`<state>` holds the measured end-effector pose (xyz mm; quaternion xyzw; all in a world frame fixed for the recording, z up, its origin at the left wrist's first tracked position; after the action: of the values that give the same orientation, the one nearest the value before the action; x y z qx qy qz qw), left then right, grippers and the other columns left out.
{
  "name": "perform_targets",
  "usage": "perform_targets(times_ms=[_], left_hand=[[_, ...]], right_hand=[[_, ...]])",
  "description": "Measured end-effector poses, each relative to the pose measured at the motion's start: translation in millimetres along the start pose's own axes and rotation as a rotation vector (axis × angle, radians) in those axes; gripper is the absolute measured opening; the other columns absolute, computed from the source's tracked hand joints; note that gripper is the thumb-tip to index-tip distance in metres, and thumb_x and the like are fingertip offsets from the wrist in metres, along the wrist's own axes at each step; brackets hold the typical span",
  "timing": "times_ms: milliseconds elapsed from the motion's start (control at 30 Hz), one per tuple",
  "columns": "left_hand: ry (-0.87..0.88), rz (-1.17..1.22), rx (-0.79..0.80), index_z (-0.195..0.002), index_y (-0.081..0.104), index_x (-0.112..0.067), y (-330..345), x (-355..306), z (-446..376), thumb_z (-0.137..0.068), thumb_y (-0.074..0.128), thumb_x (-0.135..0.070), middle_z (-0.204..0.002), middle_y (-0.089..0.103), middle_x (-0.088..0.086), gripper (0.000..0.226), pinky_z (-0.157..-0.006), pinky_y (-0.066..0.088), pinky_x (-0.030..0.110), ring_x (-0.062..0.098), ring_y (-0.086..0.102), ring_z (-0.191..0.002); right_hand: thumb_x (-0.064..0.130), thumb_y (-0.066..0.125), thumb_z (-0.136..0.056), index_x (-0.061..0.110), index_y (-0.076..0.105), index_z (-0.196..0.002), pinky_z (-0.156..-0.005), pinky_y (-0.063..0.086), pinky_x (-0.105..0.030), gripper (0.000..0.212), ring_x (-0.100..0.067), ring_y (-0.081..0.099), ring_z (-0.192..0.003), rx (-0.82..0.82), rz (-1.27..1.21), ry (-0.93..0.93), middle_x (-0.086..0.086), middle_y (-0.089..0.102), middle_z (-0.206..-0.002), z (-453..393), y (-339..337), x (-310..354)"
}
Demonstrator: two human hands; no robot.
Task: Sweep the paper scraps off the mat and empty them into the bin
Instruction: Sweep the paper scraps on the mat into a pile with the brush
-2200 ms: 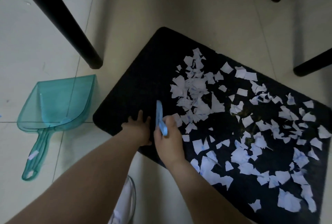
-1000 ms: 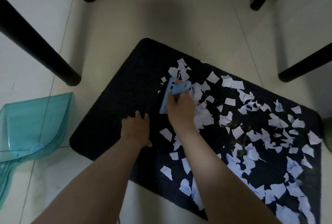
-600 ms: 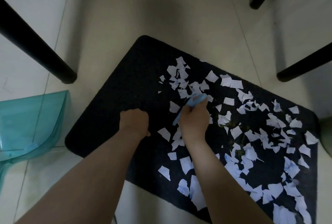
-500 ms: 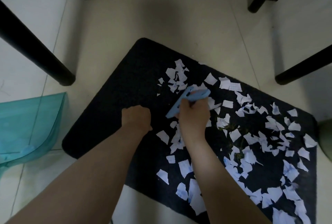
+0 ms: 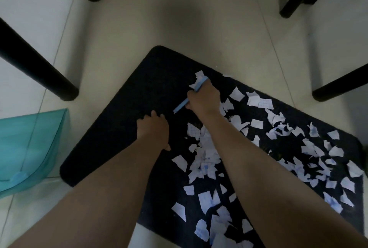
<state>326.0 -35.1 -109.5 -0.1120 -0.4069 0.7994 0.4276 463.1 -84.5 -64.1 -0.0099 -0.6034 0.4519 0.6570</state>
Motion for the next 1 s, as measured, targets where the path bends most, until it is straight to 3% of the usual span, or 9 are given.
perform_targets(times_ms=[200,300,400,467,533,600,767,900,1000], left_hand=[[0.053,0.026,0.013,-0.141,0.037,-0.014,-11.2,5.2,0.8,-0.066,0.072,-0.065,-0.135,0.045,0.008,0.098,-0.094,0.046,0.039,0.023,0.052,-0.119],[0.047,0.033,0.0,-0.136,0.043,-0.013,-14.1,3.7,2.5,-0.066,0.074,-0.061,-0.131,0.048,0.008,0.09,-0.091,0.047,0.037,0.022,0.054,-0.115],[0.041,0.009,-0.011,-0.135,0.043,-0.013,-15.4,-0.2,4.7,-0.068,0.076,-0.056,-0.136,0.045,0.009,0.086,-0.09,0.047,0.036,0.022,0.053,-0.116],[0.037,0.0,-0.021,-0.134,0.044,-0.013,-15.5,-2.5,5.3,-0.07,0.076,-0.053,-0.131,0.047,0.008,0.082,-0.09,0.046,0.035,0.021,0.051,-0.116],[0.041,-0.009,-0.022,-0.134,0.044,-0.012,-15.3,-4.1,5.6,-0.072,0.075,-0.05,-0.131,0.047,0.007,0.079,-0.09,0.046,0.035,0.022,0.05,-0.117],[0.043,-0.022,-0.026,-0.133,0.046,-0.012,-16.7,-4.8,5.8,-0.074,0.075,-0.048,-0.131,0.048,0.008,0.076,-0.089,0.047,0.034,0.022,0.05,-0.117],[0.041,-0.031,-0.017,-0.125,0.053,-0.014,-18.2,-7.0,2.9,-0.075,0.075,-0.045,-0.133,0.051,0.007,0.063,-0.08,0.044,0.031,0.021,0.05,-0.118],[0.047,-0.03,-0.021,-0.12,0.056,-0.015,-19.1,-8.3,2.3,-0.075,0.076,-0.041,-0.13,0.053,0.006,0.056,-0.073,0.037,0.03,0.02,0.05,-0.117],[0.049,-0.038,-0.015,-0.12,0.056,-0.015,-19.4,-8.8,1.8,-0.077,0.075,-0.039,-0.128,0.054,0.006,0.053,-0.075,0.039,0.03,0.021,0.049,-0.117]], right_hand=[[0.015,0.059,-0.079,0.012,0.044,-0.076,-0.04,0.039,-0.013,0.016,-0.006,0.058,-0.054,0.017,0.036,-0.005,-0.007,0.063,-0.078,-5.5,-49.4,16.7],[0.024,0.05,-0.085,0.016,0.047,-0.08,-0.064,0.05,-0.026,0.01,-0.016,0.064,-0.071,-0.107,0.06,-0.077,-0.006,0.065,-0.083,-18.9,-73.2,33.5],[0.035,0.04,-0.093,0.029,0.046,-0.07,-0.065,0.041,-0.029,0.024,-0.018,0.056,-0.067,-0.181,0.298,-0.198,0.002,0.057,-0.069,-42.2,-90.8,43.6],[0.033,0.04,-0.095,0.028,0.058,-0.095,-0.065,0.039,-0.025,0.018,-0.019,0.056,-0.068,-0.115,0.403,-0.279,0.0,0.06,-0.076,-59.0,-94.0,43.6],[0.029,0.045,-0.096,0.025,0.05,-0.129,-0.068,0.042,-0.023,0.034,-0.019,0.06,-0.079,0.006,0.459,-0.347,-0.003,0.063,-0.093,-72.0,-89.9,40.2],[0.028,0.048,-0.096,0.023,0.043,-0.138,-0.076,0.046,-0.023,0.043,-0.019,0.061,-0.089,0.124,0.502,-0.366,-0.002,0.062,-0.105,-81.2,-82.0,35.7],[0.034,0.052,-0.095,0.027,0.055,-0.131,-0.096,0.042,-0.025,0.037,-0.021,0.058,-0.114,0.2,0.604,-0.418,-0.004,0.059,-0.131,-92.2,-62.4,39.9],[0.03,0.057,-0.092,0.014,0.068,-0.112,-0.087,0.05,-0.035,0.028,-0.024,0.063,-0.098,0.121,0.561,-0.471,-0.009,0.069,-0.11,-97.4,-57.4,49.3],[0.028,0.062,-0.089,0.012,0.072,-0.101,-0.069,0.05,-0.02,0.022,-0.013,0.062,-0.084,0.049,0.329,-0.483,-0.001,0.068,-0.095,-99.9,-60.3,56.0]])
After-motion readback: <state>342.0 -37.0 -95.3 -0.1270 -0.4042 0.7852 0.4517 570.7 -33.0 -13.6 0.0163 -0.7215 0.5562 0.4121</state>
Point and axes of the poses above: each hand's wrist, its own z-axis away from the middle knuckle, its own y-axis out of the palm, x = y × z, the point moved 4 cm from there along -z, towards the middle knuckle
